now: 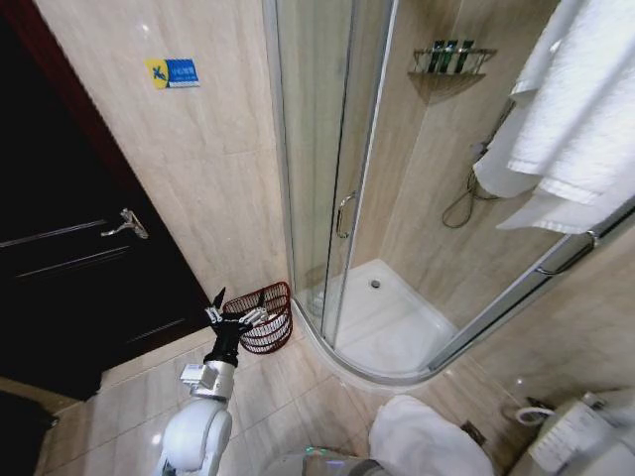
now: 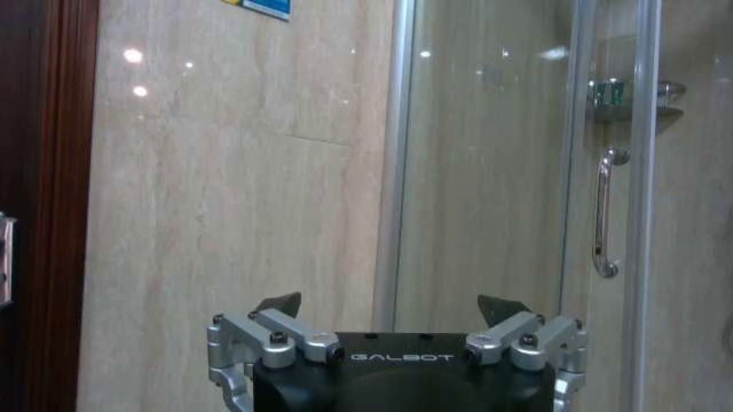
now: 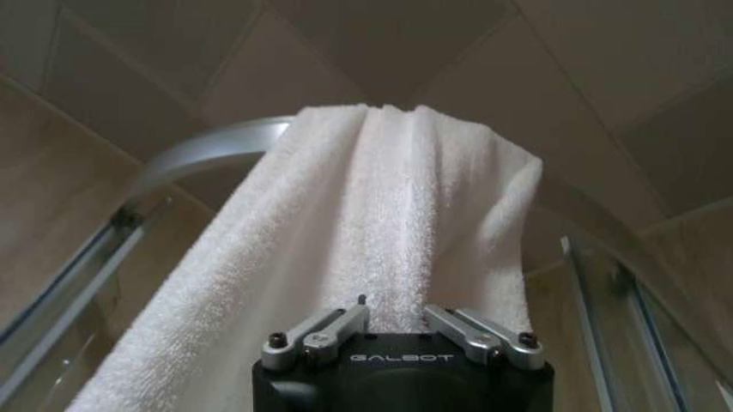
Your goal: Discard the used towel into the hamper.
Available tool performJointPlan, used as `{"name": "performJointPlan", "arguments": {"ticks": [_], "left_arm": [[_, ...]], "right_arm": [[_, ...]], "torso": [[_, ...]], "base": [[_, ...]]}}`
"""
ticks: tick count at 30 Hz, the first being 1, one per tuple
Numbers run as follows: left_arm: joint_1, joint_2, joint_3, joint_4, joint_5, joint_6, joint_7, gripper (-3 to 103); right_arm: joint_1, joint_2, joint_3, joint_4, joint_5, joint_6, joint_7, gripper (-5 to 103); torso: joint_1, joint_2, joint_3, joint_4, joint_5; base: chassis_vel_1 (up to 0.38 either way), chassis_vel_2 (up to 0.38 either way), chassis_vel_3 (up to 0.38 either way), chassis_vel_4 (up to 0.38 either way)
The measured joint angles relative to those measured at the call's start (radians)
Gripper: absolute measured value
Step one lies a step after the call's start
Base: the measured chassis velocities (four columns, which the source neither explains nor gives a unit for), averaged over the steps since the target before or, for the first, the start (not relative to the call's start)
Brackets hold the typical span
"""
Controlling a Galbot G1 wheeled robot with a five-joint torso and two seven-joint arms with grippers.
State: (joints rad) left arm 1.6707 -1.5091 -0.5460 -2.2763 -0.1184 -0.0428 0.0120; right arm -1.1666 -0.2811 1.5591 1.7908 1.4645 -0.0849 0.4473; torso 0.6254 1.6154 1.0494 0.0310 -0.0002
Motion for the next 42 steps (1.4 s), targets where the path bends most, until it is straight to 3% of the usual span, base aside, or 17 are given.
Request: {"name": "performJointPlan", "arguments": {"ticks": [6, 15, 27, 30, 36, 42], "left_arm": [[0.000, 0.000, 0.000, 0.000, 0.000, 0.000, 0.000, 100], [0.000, 0.000, 0.000, 0.000, 0.000, 0.000, 0.000, 100], [0.000, 0.000, 0.000, 0.000, 0.000, 0.000, 0.000, 100], [0.000, 0.000, 0.000, 0.000, 0.000, 0.000, 0.000, 100], [0.000, 0.000, 0.000, 0.000, 0.000, 0.000, 0.000, 100], [0.000, 0.000, 0.000, 0.000, 0.000, 0.000, 0.000, 100]], "right_arm": [[0.107, 0.043, -0.101, 0.066, 0.003, 0.002, 0.000, 5], [0.350, 0.150, -0.370, 0.218, -0.008, -0.006, 0.021, 5], [0.355, 0.280, -0.368, 0.352, -0.102, -0.035, 0.078, 5], [0.306, 0.332, -0.326, 0.395, -0.197, -0.026, 0.083, 5], [0.256, 0.423, -0.318, 0.483, -0.300, -0.024, 0.099, 5], [0.225, 0.482, -0.319, 0.544, -0.346, -0.018, 0.117, 5]], "torso": [[0.000, 0.000, 0.000, 0.0000, -0.0001], [0.000, 0.000, 0.000, -0.0001, 0.0005], [0.000, 0.000, 0.000, 0.0000, 0.0001], [0.000, 0.000, 0.000, 0.0000, -0.0004], [0.000, 0.000, 0.000, 0.0000, 0.0007], [0.000, 0.000, 0.000, 0.0000, -0.0002]], "base": [[0.000, 0.000, 0.000, 0.000], [0.000, 0.000, 0.000, 0.000], [0.000, 0.000, 0.000, 0.000], [0.000, 0.000, 0.000, 0.000], [0.000, 0.000, 0.000, 0.000], [0.000, 0.000, 0.000, 0.000]]}}
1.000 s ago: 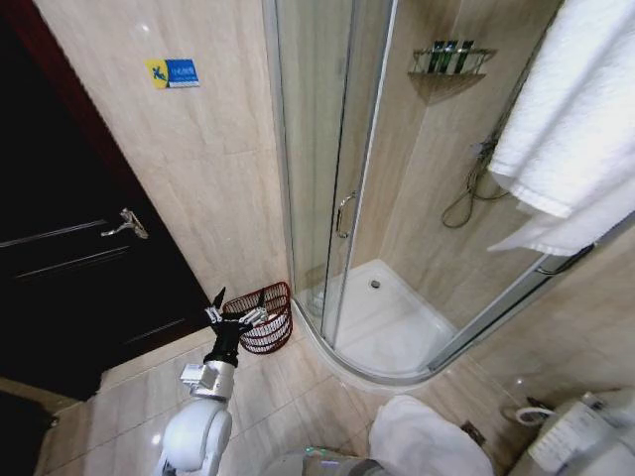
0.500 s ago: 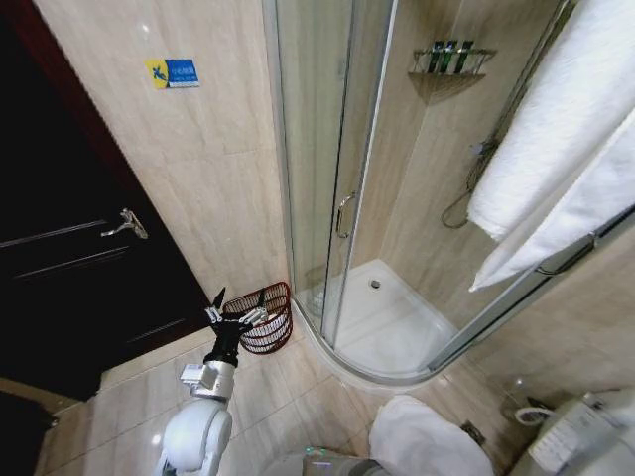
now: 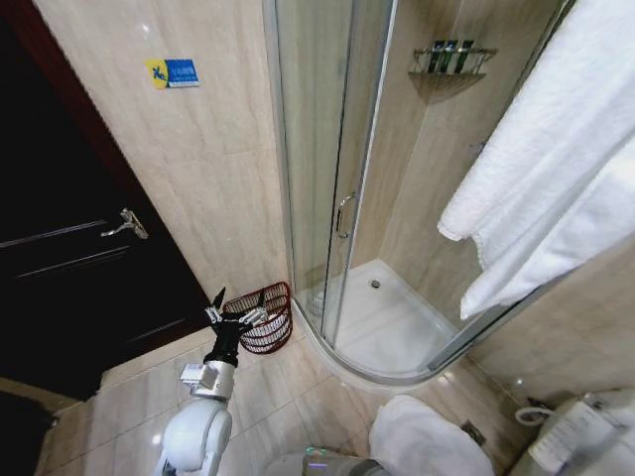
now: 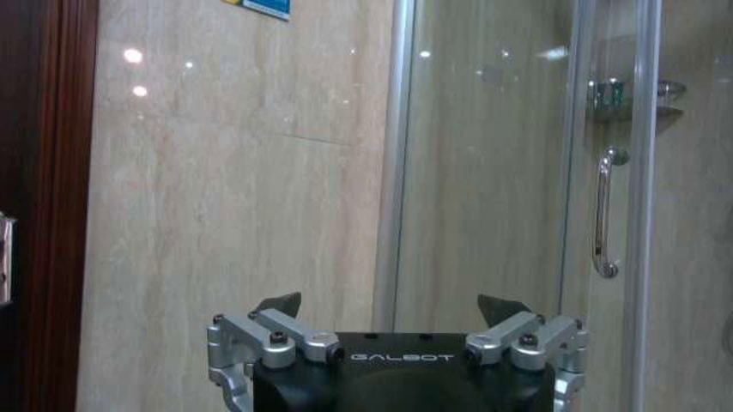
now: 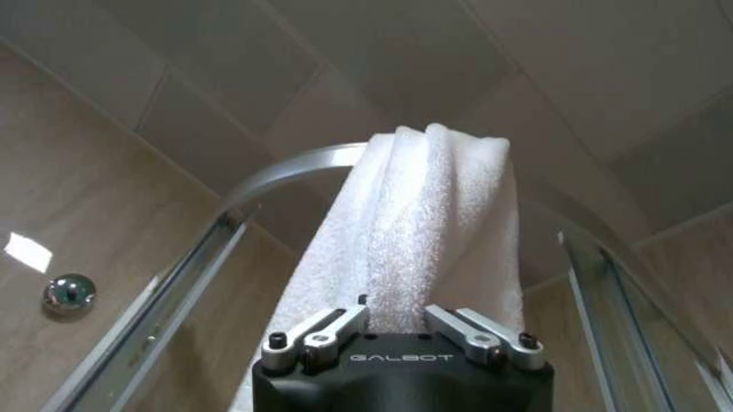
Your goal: Discard the used towel into the hamper.
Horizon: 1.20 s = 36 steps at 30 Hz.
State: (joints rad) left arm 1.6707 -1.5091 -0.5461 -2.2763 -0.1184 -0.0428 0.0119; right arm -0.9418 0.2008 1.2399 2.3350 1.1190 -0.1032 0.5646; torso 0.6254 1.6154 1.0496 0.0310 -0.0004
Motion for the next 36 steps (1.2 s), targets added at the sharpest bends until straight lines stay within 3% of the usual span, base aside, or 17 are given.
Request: {"name": "performJointPlan", "arguments": {"ticks": [10, 12, 14, 17, 36], "left_arm": [[0.000, 0.000, 0.000, 0.000, 0.000, 0.000, 0.000, 100], [0.000, 0.000, 0.000, 0.000, 0.000, 0.000, 0.000, 100], [0.000, 0.000, 0.000, 0.000, 0.000, 0.000, 0.000, 100], [0.000, 0.000, 0.000, 0.000, 0.000, 0.000, 0.000, 100], [0.000, 0.000, 0.000, 0.000, 0.000, 0.000, 0.000, 100]], "right_arm": [[-0.182, 0.169, -0.001, 0.111, -0.079, 0.006, 0.014, 5], [-0.301, 0.281, 0.005, 0.153, -0.145, 0.029, -0.007, 5], [-0.323, 0.302, 0.005, 0.160, -0.157, 0.033, -0.012, 5], [-0.434, 0.416, 0.003, 0.170, -0.228, 0.055, -0.044, 5], [-0.621, 0.650, -0.040, 0.166, -0.397, 0.127, -0.118, 5]], "torso": [[0.000, 0.000, 0.000, 0.0000, 0.0002], [0.000, 0.000, 0.000, 0.0001, 0.0000], [0.000, 0.000, 0.000, 0.0001, 0.0000], [0.000, 0.000, 0.000, -0.0001, 0.0008], [0.000, 0.000, 0.000, -0.0002, 0.0007]], "base": [[0.000, 0.000, 0.000, 0.000], [0.000, 0.000, 0.000, 0.000], [0.000, 0.000, 0.000, 0.000], [0.000, 0.000, 0.000, 0.000], [0.000, 0.000, 0.000, 0.000]]}}
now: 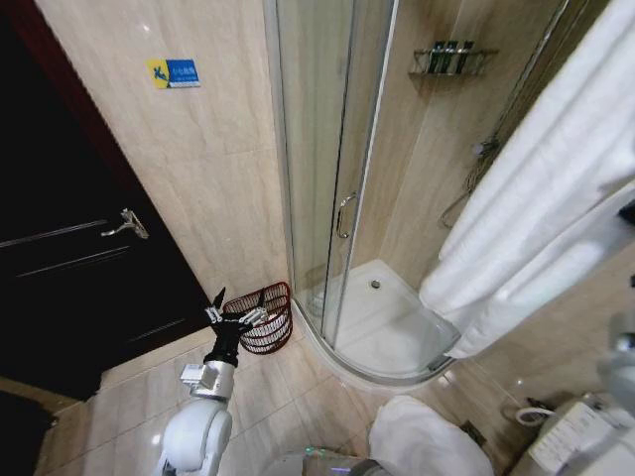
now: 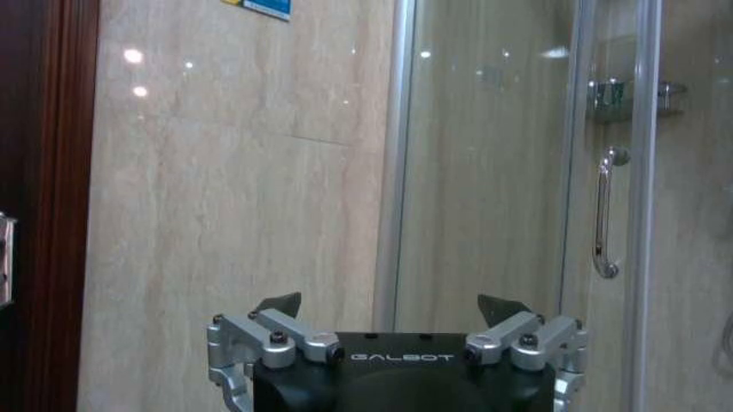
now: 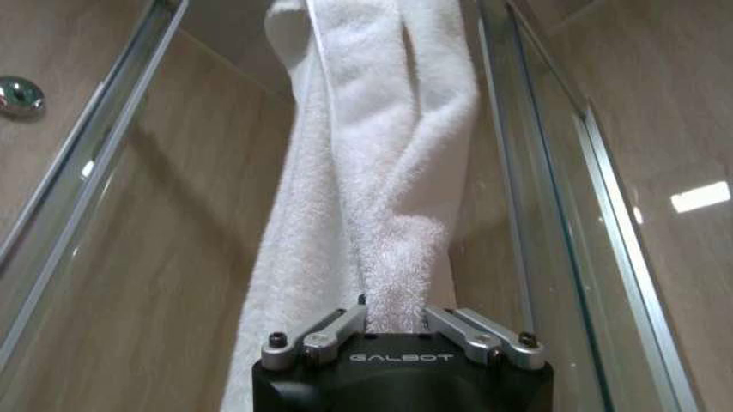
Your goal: Discard the used towel into the hamper.
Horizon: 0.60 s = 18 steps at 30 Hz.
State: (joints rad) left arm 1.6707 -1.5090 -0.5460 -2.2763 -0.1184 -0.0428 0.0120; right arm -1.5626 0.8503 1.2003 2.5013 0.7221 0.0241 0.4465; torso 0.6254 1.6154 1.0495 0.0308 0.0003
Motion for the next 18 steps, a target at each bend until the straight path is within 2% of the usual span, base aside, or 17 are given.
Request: {"name": "performJointPlan", "arguments": {"ticks": [8, 12, 18], "left_arm": [[0.000, 0.000, 0.000, 0.000, 0.000, 0.000, 0.000, 100], [0.000, 0.000, 0.000, 0.000, 0.000, 0.000, 0.000, 100], [0.000, 0.000, 0.000, 0.000, 0.000, 0.000, 0.000, 100]], "right_arm": [[-0.024, 0.034, 0.000, -0.001, -0.033, 0.031, -0.025, 5], [-0.017, 0.038, 0.005, -0.002, -0.080, 0.098, -0.081, 5], [-0.016, 0.049, -0.004, -0.031, -0.115, 0.151, -0.150, 5]], "torso": [[0.000, 0.000, 0.000, 0.0001, -0.0002], [0.000, 0.000, 0.000, 0.0002, -0.0002], [0.000, 0.000, 0.000, 0.0003, -0.0005]], "base": [[0.000, 0.000, 0.000, 0.000], [0.000, 0.000, 0.000, 0.000], [0.000, 0.000, 0.000, 0.000]]}}
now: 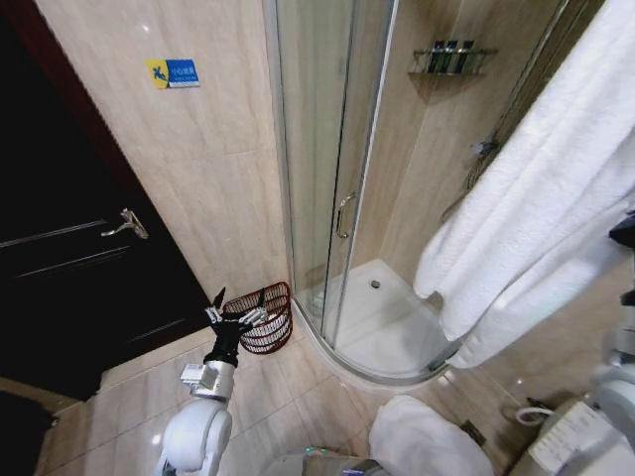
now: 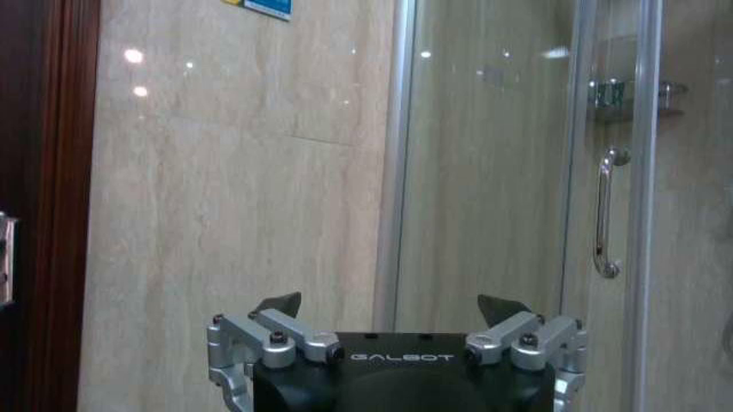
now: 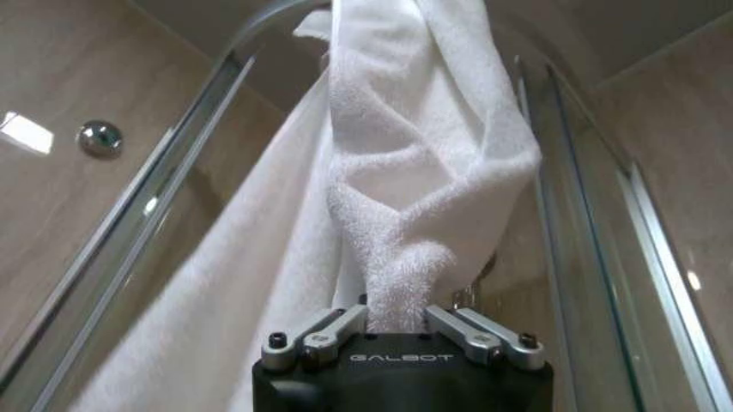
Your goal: Discard the used towel into the hamper.
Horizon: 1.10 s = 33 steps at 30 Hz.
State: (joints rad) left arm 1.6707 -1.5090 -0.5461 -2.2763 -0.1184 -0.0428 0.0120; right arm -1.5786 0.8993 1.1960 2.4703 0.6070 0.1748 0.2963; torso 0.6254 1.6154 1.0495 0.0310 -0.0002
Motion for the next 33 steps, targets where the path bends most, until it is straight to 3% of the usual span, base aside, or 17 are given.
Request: {"name": "performJointPlan", "arguments": {"ticks": [7, 21, 33], "left_arm": [[0.000, 0.000, 0.000, 0.000, 0.000, 0.000, 0.000, 100], [0.000, 0.000, 0.000, 0.000, 0.000, 0.000, 0.000, 100], [0.000, 0.000, 0.000, 0.000, 0.000, 0.000, 0.000, 100]], "right_arm": [[-0.016, 0.053, -0.034, -0.091, -0.065, 0.071, -0.080, 5], [-0.043, 0.127, -0.041, -0.184, -0.108, 0.165, -0.141, 5], [-0.114, 0.209, -0.068, -0.223, -0.190, 0.294, -0.208, 5]], "torso": [[0.000, 0.000, 0.000, -0.0001, 0.0000], [0.000, 0.000, 0.000, -0.0001, 0.0001], [0.000, 0.000, 0.000, -0.0001, 0.0004]], "base": [[0.000, 0.000, 0.000, 0.000], [0.000, 0.000, 0.000, 0.000], [0.000, 0.000, 0.000, 0.000]]}}
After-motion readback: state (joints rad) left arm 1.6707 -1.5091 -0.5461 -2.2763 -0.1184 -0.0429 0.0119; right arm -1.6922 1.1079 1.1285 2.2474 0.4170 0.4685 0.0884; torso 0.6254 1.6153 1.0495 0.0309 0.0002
